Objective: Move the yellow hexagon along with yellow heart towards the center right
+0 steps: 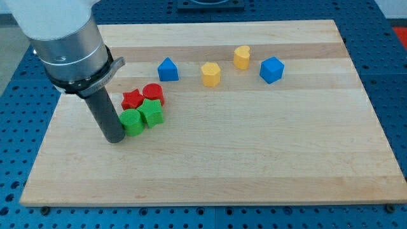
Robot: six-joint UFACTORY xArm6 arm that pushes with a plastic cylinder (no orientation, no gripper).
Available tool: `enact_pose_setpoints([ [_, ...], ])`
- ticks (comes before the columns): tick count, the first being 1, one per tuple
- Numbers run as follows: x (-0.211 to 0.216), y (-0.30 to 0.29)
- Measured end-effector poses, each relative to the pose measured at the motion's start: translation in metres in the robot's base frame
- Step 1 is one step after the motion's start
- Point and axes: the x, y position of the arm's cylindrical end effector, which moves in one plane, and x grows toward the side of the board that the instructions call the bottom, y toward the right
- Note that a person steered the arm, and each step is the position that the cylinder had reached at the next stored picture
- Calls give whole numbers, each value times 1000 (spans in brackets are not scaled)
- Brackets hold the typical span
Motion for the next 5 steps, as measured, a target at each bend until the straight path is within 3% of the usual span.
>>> enact_pose_setpoints([
  [2, 21, 7],
  [5, 9, 144],
])
